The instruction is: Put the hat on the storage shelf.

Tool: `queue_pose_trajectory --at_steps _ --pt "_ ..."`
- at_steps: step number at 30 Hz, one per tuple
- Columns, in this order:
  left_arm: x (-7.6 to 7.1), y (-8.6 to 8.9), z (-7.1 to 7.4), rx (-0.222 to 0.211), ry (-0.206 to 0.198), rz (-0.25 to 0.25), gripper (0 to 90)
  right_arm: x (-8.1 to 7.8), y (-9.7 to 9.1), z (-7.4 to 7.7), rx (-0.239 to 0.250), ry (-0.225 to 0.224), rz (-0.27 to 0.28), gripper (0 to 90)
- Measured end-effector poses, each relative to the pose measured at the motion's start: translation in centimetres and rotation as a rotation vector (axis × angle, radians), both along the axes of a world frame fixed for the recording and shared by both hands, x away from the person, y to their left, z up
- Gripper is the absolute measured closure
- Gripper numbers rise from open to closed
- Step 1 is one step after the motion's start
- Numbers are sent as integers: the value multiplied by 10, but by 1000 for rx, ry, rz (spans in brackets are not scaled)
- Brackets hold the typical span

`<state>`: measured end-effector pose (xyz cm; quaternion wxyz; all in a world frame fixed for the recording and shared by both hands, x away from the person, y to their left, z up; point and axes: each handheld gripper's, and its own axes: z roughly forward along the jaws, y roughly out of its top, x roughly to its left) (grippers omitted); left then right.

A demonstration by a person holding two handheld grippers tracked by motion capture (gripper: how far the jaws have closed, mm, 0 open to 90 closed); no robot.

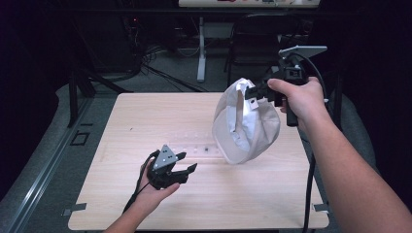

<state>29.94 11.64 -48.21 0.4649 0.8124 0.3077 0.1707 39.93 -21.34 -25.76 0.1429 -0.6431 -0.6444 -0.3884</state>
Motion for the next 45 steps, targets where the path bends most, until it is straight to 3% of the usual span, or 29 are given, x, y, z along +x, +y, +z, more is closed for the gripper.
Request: queue_pose_trajectory --at_steps 3,5,11,15,26,28,33,36,39,45 --pt "2 -12 4 0 2 -28 462 3 2 1 -2 10 -4 820" --pt "3 -24 7 14 -25 -40 461 7 6 3 -4 8 -11 819" --pt "5 -44 14 17 -46 -65 435 14 11 3 4 2 -22 819" --pt "5 -66 17 48 -74 -87 414 19 15 2 14 0 -33 819" --pt "16 -101 9 91 -89 -61 408 25 24 0 30 -5 -31 819" --pt "17 -108 5 130 -100 -54 411 26 27 -1 30 -4 -26 819" --pt "19 -111 1 170 -99 -22 459 26 30 -2 28 0 -23 819" --pt "21 -107 2 199 -93 8 585 26 33 -3 28 -8 -15 818" --pt "23 -101 3 208 -85 18 668 25 34 -4 29 -5 -11 818" --pt "27 -86 7 202 -86 33 720 25 38 -3 31 -11 -11 818"
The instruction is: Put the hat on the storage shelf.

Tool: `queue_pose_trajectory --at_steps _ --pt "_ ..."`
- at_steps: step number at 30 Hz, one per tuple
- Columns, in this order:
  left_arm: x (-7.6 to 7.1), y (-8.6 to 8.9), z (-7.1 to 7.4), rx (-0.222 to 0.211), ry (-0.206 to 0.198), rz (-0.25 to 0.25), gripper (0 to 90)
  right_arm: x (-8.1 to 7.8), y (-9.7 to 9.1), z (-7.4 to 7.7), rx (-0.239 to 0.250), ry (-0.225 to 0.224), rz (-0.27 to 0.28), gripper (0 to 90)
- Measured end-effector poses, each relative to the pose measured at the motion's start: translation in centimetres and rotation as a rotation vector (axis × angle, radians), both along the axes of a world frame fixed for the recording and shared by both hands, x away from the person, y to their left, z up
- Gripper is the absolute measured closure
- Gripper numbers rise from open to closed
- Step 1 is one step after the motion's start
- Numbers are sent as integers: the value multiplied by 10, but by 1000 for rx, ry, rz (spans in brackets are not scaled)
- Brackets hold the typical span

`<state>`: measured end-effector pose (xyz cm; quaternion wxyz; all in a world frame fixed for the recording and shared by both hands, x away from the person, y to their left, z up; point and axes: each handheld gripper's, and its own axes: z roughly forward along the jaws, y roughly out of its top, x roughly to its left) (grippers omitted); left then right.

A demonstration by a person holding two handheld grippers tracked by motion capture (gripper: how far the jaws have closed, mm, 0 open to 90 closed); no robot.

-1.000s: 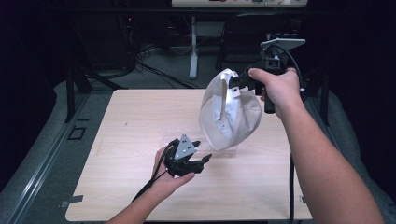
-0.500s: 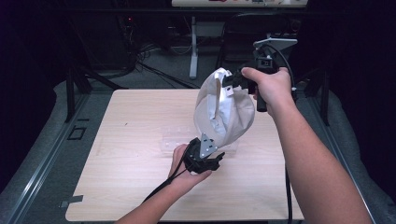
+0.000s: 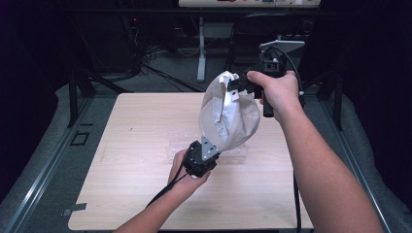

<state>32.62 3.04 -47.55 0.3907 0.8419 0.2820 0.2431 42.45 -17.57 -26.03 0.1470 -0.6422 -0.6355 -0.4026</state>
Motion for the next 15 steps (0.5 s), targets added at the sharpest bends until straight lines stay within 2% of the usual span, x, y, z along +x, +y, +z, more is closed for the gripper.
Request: queue_pose_trajectory --at_steps 6,9,15 --pt "7 16 7 -31 20 -7 773 -1 3 3 4 -9 4 817" --pt "13 26 10 -61 49 -16 794 -1 4 3 1 -7 6 817" --pt "22 35 10 -90 93 -26 819 -1 7 1 -9 -5 12 817"
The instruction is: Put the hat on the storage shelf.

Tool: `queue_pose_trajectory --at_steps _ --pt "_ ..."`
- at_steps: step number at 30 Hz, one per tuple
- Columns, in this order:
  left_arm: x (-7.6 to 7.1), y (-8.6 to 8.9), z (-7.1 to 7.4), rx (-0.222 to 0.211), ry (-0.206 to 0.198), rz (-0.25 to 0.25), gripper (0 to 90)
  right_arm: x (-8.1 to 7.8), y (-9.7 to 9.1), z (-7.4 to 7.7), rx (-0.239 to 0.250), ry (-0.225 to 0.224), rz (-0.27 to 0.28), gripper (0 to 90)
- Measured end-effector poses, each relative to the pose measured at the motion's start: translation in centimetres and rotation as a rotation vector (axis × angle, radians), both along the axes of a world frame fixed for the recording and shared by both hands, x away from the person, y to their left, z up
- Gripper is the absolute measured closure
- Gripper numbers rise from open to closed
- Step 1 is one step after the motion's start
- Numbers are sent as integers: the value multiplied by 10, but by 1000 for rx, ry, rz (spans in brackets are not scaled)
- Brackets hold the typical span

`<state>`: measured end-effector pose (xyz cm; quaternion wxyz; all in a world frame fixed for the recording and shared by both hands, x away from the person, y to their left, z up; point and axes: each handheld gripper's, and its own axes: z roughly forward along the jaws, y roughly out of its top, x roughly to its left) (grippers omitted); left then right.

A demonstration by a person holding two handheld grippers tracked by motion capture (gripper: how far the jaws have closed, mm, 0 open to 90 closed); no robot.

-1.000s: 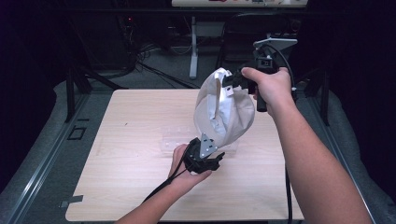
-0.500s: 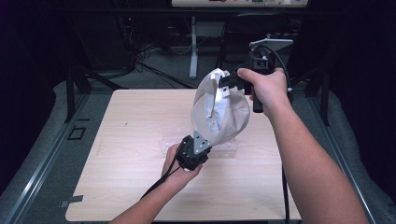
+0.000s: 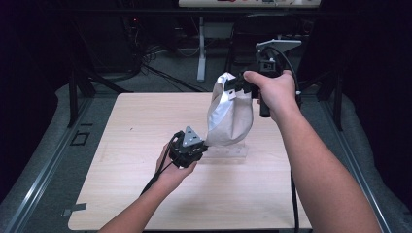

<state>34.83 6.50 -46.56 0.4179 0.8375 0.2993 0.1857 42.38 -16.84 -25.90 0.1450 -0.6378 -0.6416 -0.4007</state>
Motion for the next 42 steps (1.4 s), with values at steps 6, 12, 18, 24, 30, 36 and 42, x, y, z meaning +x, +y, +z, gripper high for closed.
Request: queue_pose_trajectory --at_steps 6,12,18,24,30,36,42 --pt "0 -2 -6 14 12 0 828 2 5 -8 -9 10 10 817" --pt "-1 -3 -18 15 18 14 831 5 11 -18 -50 28 20 817" --pt "1 0 -26 10 28 39 831 7 15 -25 -60 32 28 817" --pt "3 2 -31 9 36 50 831 9 17 -31 -62 45 35 817" --pt "8 4 -34 2 50 52 830 11 22 -35 -67 47 41 816" --pt "9 6 -37 -14 67 59 830 12 25 -39 -72 51 46 816" --pt "8 7 -45 -33 99 87 833 13 27 -46 -57 60 46 816"
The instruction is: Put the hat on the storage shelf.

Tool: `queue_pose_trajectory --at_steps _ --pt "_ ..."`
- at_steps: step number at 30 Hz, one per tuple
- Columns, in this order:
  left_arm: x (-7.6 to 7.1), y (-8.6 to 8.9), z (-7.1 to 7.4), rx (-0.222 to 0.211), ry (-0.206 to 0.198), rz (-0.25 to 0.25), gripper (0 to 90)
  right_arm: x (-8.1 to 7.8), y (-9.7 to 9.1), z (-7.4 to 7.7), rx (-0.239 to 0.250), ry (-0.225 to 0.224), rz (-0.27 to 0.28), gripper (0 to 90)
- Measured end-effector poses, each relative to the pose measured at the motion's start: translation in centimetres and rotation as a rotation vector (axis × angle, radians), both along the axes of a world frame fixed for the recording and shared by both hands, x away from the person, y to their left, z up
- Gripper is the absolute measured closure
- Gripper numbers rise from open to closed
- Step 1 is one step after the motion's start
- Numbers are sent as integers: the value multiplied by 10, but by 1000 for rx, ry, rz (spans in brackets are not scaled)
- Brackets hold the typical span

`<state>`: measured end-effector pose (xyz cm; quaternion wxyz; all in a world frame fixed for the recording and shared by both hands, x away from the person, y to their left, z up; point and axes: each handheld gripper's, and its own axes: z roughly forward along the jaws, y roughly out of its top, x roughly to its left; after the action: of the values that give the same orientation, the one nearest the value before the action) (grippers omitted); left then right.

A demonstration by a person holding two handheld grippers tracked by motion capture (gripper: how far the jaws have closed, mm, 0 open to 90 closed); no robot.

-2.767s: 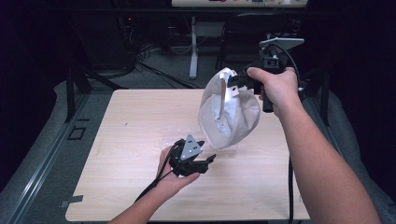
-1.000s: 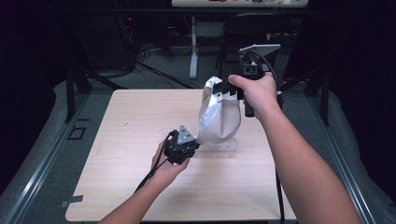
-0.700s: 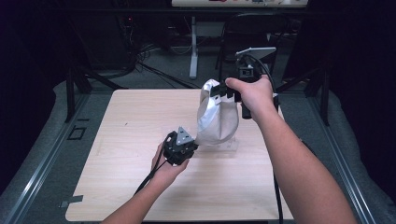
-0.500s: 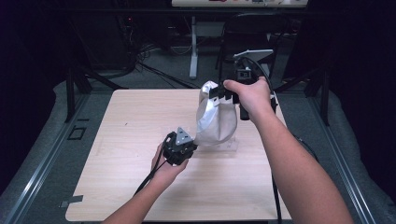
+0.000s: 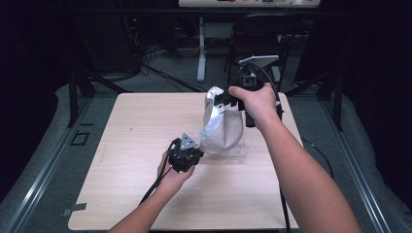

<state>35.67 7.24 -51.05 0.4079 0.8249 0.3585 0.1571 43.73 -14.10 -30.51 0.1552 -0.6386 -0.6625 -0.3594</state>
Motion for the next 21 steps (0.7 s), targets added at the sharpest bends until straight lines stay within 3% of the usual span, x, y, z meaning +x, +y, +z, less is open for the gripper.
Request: queue_pose_trajectory --at_steps 4,7,9,11,13,21 --pt "-1 0 0 10 -12 0 828 1 1 -3 -10 1 6 816" --pt "-3 0 1 14 -13 -8 755 1 0 -3 -5 -2 5 816" --pt "-9 0 4 22 -56 -18 708 1 -1 -2 -9 -4 1 816" --pt "-11 1 6 24 -65 -21 681 1 -1 -2 -7 -5 -4 816" --pt "-17 3 13 -7 -68 -44 661 1 -3 -2 -5 -6 -10 816" --pt "-24 2 33 -24 -97 -81 638 1 -2 -3 2 -14 -15 815"
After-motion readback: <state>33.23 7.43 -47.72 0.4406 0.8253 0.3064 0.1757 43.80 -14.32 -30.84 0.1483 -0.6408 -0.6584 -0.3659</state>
